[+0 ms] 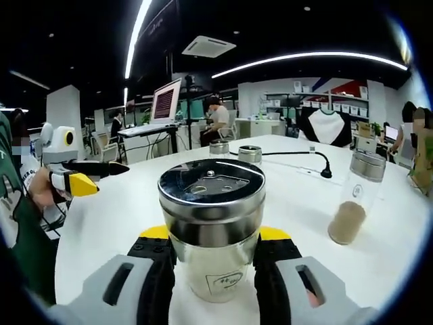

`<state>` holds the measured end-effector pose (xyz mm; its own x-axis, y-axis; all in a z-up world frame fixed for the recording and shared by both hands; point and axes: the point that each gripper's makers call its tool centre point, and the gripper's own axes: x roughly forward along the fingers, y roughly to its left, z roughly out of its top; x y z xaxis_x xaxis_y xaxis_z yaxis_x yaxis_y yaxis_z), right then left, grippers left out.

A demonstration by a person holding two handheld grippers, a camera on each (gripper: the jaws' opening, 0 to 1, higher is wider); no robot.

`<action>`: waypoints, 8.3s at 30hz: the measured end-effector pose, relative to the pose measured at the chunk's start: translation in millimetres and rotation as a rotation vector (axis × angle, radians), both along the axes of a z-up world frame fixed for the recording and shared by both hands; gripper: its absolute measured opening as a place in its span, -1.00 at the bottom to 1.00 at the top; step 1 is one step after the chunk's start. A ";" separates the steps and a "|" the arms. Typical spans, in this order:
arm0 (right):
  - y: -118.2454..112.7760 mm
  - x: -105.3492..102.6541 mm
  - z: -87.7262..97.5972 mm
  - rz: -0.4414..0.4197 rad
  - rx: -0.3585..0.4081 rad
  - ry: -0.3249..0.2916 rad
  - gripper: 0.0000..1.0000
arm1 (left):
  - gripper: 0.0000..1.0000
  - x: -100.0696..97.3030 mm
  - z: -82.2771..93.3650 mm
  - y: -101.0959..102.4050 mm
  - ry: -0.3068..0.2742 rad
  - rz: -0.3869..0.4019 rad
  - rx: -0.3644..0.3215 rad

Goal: Rotate the seasoning bottle until the label or dispensing opening points toward the visible target arrow and the bottle remains upright within the marked orientation range

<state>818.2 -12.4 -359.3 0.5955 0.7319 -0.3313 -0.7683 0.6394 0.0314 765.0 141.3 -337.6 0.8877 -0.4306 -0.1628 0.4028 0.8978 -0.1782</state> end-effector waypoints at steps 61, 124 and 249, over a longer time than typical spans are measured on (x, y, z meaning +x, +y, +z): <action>-10.9 9.1 -2.7 -0.379 -0.006 0.019 -0.13 | 0.94 -2.3 0.5 -5.8 0.006 -0.022 -0.025; 6.9 -9.4 2.7 0.213 -0.023 0.005 0.00 | 0.94 -2.4 2.9 2.8 0.009 0.006 -0.036; -12.8 -3.2 -8.2 -0.361 -0.080 0.091 -0.16 | 0.93 -3.4 -0.8 -2.1 0.029 -0.009 -0.020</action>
<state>815.0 -25.2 -367.6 0.7758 0.4503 -0.4419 -0.4899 0.8713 0.0279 761.6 139.3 -338.4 0.8788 -0.4420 -0.1798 0.4052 0.8902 -0.2080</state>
